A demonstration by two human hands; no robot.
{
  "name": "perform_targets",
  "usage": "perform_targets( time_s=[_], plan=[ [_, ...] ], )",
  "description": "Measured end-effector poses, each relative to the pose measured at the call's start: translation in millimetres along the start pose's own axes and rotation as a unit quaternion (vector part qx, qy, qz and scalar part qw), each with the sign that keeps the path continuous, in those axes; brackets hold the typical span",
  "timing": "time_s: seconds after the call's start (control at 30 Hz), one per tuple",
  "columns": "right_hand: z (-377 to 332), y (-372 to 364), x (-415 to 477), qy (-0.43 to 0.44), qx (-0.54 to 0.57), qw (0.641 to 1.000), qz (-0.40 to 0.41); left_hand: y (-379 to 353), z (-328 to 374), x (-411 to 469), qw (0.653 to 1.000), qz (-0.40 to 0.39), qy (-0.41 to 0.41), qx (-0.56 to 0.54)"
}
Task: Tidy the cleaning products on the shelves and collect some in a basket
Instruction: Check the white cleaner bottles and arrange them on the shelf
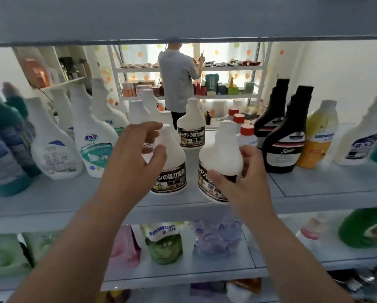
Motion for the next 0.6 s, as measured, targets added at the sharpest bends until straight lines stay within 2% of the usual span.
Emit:
perform_targets(
  time_s=[0.1, 0.17, 0.27, 0.37, 0.43, 0.6],
  plan=[
    [11.2, -11.9, 10.7, 0.039, -0.064, 0.997, -0.015, 3.2, 34.5, 39.4, 0.990, 0.007, -0.078, 0.116],
    [19.0, -20.7, 15.2, 0.048, -0.082, 0.995, -0.025, -7.9, 53.4, 67.8, 0.973, -0.024, -0.101, 0.208],
    [28.9, -29.8, 22.2, 0.045, -0.091, 0.995, -0.024, -37.5, 66.8, 104.1, 0.925, -0.088, -0.080, 0.362],
    [35.1, -36.2, 31.0, 0.036, -0.097, 0.994, -0.034, -59.2, 69.4, 118.8, 0.872, -0.144, -0.041, 0.466],
    [37.4, -37.3, 34.2, 0.036, -0.104, 0.993, -0.042, -64.0, 73.2, 120.9, 0.858, -0.151, -0.037, 0.489],
    [37.9, -35.4, 30.9, 0.060, -0.105, 0.991, -0.061, -73.9, 79.5, 128.6, 0.873, -0.166, -0.034, 0.458]
  ],
)
Point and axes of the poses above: each hand's wrist, its own x-axis towards the middle knuckle, its own y-axis out of the back of the hand, z = x × y, the point moved 8 cm from there along x, towards the middle knuckle, and after that the axes turned 15 degrees about y, right-handed, at the moved point
